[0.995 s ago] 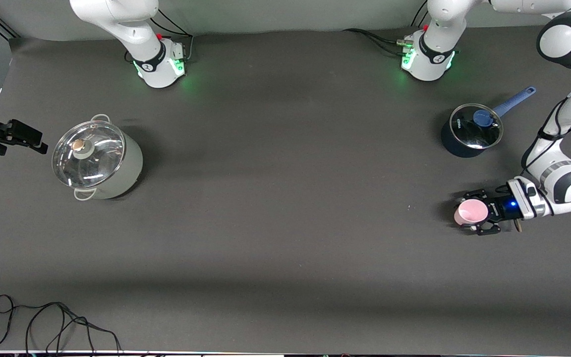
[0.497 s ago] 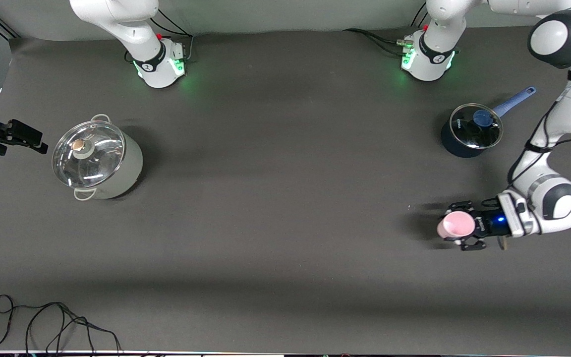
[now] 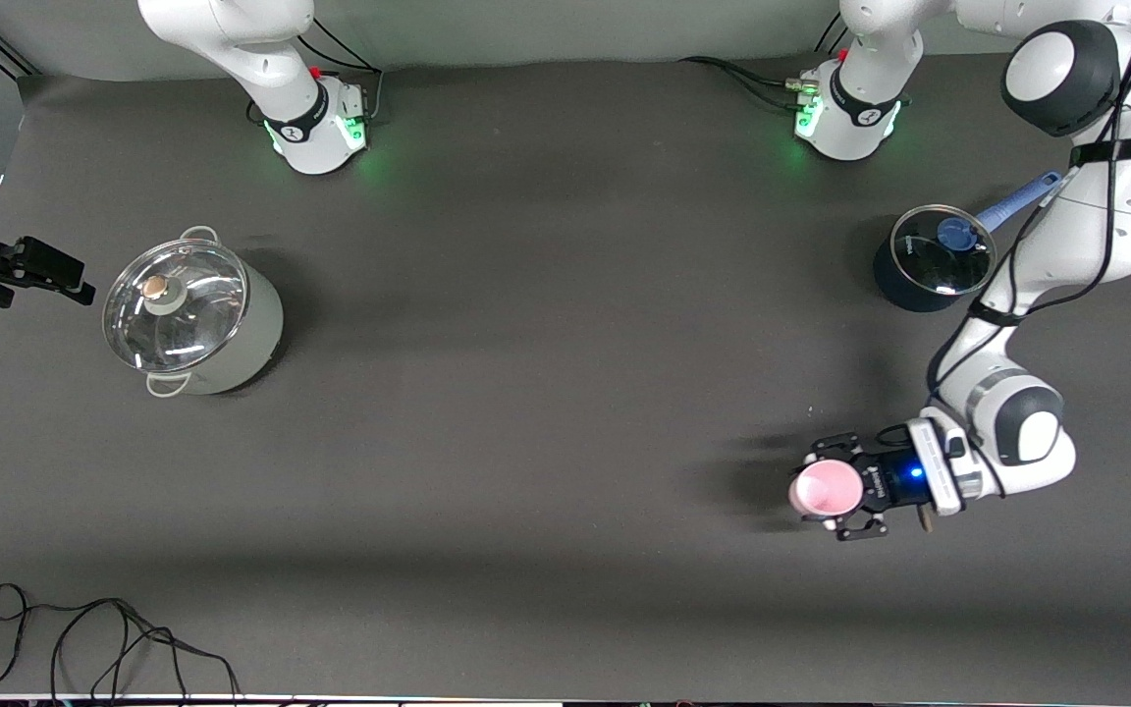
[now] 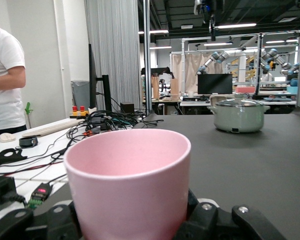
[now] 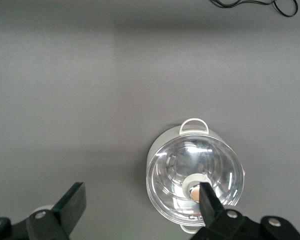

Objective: Transfer pink cup from left to right arm
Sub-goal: 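Lift the pink cup with the left gripper toward the table middle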

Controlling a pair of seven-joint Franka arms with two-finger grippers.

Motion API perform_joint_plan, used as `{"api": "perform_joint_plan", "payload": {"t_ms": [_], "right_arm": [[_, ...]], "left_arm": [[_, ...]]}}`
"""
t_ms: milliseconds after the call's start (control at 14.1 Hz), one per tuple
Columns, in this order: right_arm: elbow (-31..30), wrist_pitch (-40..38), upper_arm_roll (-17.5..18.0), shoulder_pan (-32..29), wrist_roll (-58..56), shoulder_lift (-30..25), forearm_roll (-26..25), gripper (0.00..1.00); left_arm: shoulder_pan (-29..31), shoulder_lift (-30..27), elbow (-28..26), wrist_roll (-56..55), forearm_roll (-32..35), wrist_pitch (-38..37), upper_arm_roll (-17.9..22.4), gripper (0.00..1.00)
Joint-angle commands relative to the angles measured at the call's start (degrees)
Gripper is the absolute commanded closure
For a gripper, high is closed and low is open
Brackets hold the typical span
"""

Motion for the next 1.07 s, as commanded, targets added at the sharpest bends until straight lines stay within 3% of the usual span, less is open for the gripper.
{"api": "perform_joint_plan", "payload": {"t_ms": [0, 497, 782, 995], "right_arm": [[-0.3, 0.0, -0.4, 0.3, -0.7, -0.5, 1.0, 0.0], [-0.3, 0.0, -0.4, 0.3, -0.8, -0.5, 1.0, 0.0], [-0.3, 0.0, -0.4, 0.3, -0.8, -0.5, 1.0, 0.0], [-0.3, 0.0, -0.3, 0.3, -0.6, -0.5, 1.0, 0.0]], "left_arm": [[-0.1, -0.1, 0.9, -3.8, -0.9, 8.4, -6.5, 1.0], [-2.6, -0.2, 1.7, -8.0, -1.1, 32.5, -20.5, 1.0], [-8.8, -0.7, 5.4, -12.9, -1.0, 46.6, -24.8, 1.0], [-15.5, -0.8, 9.8, -15.9, -1.0, 54.4, -25.3, 1.0]]}}
